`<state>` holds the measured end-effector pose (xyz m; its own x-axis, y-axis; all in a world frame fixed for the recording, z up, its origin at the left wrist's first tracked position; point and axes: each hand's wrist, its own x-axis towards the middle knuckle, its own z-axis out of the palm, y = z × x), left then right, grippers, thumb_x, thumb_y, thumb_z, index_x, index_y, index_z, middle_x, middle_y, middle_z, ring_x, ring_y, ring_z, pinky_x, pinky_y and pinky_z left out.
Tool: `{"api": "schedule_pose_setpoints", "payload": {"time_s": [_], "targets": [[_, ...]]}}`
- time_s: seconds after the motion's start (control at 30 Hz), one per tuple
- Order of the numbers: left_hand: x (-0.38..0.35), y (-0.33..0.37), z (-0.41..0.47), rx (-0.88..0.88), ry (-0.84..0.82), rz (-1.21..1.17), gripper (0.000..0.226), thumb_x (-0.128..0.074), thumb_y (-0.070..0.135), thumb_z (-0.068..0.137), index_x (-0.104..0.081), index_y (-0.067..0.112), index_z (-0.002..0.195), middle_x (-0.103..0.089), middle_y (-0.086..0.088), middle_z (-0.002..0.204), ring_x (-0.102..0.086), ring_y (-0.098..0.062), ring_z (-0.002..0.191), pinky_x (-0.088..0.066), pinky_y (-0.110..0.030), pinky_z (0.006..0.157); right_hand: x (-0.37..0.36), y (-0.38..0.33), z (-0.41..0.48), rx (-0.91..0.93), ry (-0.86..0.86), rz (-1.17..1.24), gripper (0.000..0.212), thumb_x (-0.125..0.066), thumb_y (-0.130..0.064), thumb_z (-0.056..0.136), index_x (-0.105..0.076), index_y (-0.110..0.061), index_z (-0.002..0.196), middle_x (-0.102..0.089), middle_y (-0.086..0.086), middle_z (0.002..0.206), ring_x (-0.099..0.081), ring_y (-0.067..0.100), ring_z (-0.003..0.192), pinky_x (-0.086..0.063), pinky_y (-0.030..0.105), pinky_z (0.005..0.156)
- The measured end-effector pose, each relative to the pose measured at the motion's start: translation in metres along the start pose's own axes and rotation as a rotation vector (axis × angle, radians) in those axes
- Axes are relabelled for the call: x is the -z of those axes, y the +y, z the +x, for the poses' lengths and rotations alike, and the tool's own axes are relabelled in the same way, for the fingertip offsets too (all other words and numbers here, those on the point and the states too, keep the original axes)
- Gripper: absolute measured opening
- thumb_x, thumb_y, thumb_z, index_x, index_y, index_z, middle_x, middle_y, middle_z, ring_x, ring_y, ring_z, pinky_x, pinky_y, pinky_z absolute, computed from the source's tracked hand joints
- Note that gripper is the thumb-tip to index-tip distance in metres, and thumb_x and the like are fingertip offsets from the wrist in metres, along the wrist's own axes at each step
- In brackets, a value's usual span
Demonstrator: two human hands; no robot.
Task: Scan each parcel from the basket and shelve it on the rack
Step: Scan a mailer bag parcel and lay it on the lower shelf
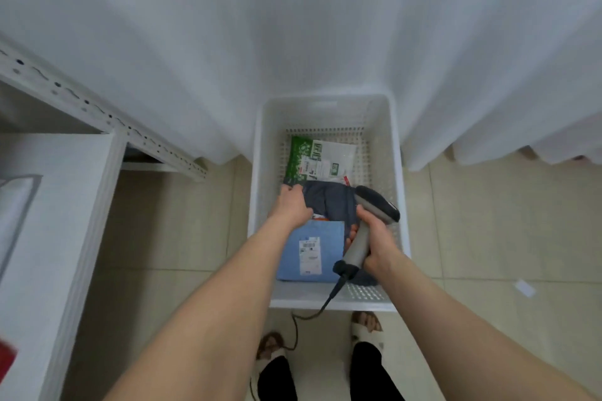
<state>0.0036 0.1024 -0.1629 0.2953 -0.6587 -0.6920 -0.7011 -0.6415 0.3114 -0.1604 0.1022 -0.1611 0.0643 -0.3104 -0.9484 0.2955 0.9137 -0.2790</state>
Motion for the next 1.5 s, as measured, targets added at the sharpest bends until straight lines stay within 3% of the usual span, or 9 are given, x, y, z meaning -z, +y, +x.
{"api": "schedule_pose_setpoints", "payload": {"time_s": [0.17,0.37,0.53,0.63,0.73,0.87,1.13,1.3,1.5], "targets": [[-0.065,0.0,0.048,0.017,-0.105,0.041,0.059,-0.059,0.022,0.089,-0.037,0.007,0.142,-0.037,-0.018,0.14,-0.047,-0.033,0.122,-0.042,-0.034,0.096,0.023,-0.003,0.061,-0.031,0.024,-0.027,0.022,-0.067,-0.025,0.091,-0.058,-0.008,0.081,-0.05,0.004,0.063,-0.048,0.016,0.057,-0.045,0.028,0.056],[-0.136,-0.034,0.119,0.038,-0.204,0.15,0.053,-0.062,0.018,0.088,-0.042,0.004,0.134,-0.048,-0.017,0.134,-0.049,-0.029,0.121,-0.044,-0.033,0.091,0.032,0.019,0.159,-0.065,0.047,-0.086,0.025,-0.068,-0.021,0.09,-0.059,-0.002,0.104,-0.053,0.01,0.074,-0.052,0.02,0.064,-0.052,0.035,0.059],[-0.195,-0.079,0.179,0.129,-0.243,0.145,0.057,-0.054,0.018,0.094,-0.03,0.005,0.144,-0.048,-0.018,0.136,-0.053,-0.029,0.118,-0.046,-0.032,0.088,0.04,0.049,0.25,-0.082,0.014,-0.247,0.046,-0.069,-0.019,0.085,-0.059,0.001,0.124,-0.067,0.021,0.111,-0.065,0.035,0.094,-0.055,0.045,0.086],[-0.225,-0.107,0.209,0.212,-0.243,0.156,0.068,-0.052,0.019,0.096,-0.015,0.006,0.151,-0.039,-0.02,0.143,-0.051,-0.029,0.121,-0.045,-0.029,0.085,0.04,0.067,0.298,-0.085,-0.003,-0.347,0.052,-0.07,-0.021,0.081,-0.057,-0.001,0.128,-0.067,0.021,0.115,-0.065,0.037,0.105,-0.053,0.05,0.095],[-0.247,-0.128,0.233,0.239,-0.235,0.149,0.055,-0.052,0.021,0.095,-0.029,0.005,0.143,-0.042,-0.019,0.14,-0.048,-0.029,0.123,-0.044,-0.032,0.096,0.04,0.08,0.338,-0.03,0.01,-0.395,0.057,-0.072,-0.027,0.079,-0.056,-0.003,0.129,-0.068,0.016,0.114,-0.066,0.033,0.101,-0.053,0.046,0.094],[-0.263,-0.141,0.248,0.233,-0.263,0.107,0.048,-0.049,0.021,0.096,-0.034,0.006,0.139,-0.047,-0.016,0.136,-0.052,-0.028,0.118,-0.044,-0.03,0.082,0.042,0.093,0.361,0.015,0.015,-0.405,0.059,-0.073,-0.029,0.08,-0.054,-0.006,0.132,-0.066,0.014,0.119,-0.065,0.031,0.104,-0.052,0.046,0.096],[-0.228,-0.129,0.212,0.135,-0.208,-0.071,0.045,-0.044,0.018,0.098,-0.036,0.007,0.142,-0.046,-0.017,0.14,-0.048,-0.031,0.125,-0.04,-0.037,0.104,0.016,0.088,0.306,0.072,-0.03,-0.379,0.049,-0.071,-0.011,0.083,-0.055,0.001,0.127,-0.066,0.02,0.114,-0.066,0.031,0.095,-0.056,0.037,0.073],[-0.142,-0.102,0.15,0.216,0.082,-0.258,0.035,-0.048,0.024,0.097,-0.051,0.009,0.129,-0.053,-0.018,0.131,-0.053,-0.034,0.117,-0.045,-0.035,0.092,-0.009,0.042,0.206,0.079,-0.04,-0.234,0.044,-0.075,-0.012,0.077,-0.063,-0.003,0.118,-0.069,0.02,0.109,-0.067,0.035,0.099,-0.055,0.053,0.087],[-0.017,-0.067,0.049,0.26,0.217,-0.42,0.067,-0.069,0.023,0.083,-0.038,0.008,0.14,-0.044,-0.018,0.139,-0.048,-0.033,0.125,-0.042,-0.036,0.101,-0.035,-0.014,0.055,0.152,-0.122,-0.156,0.037,-0.069,-0.01,0.081,-0.066,-0.003,0.118,-0.07,0.021,0.11,-0.068,0.037,0.099,-0.053,0.057,0.089]]}}
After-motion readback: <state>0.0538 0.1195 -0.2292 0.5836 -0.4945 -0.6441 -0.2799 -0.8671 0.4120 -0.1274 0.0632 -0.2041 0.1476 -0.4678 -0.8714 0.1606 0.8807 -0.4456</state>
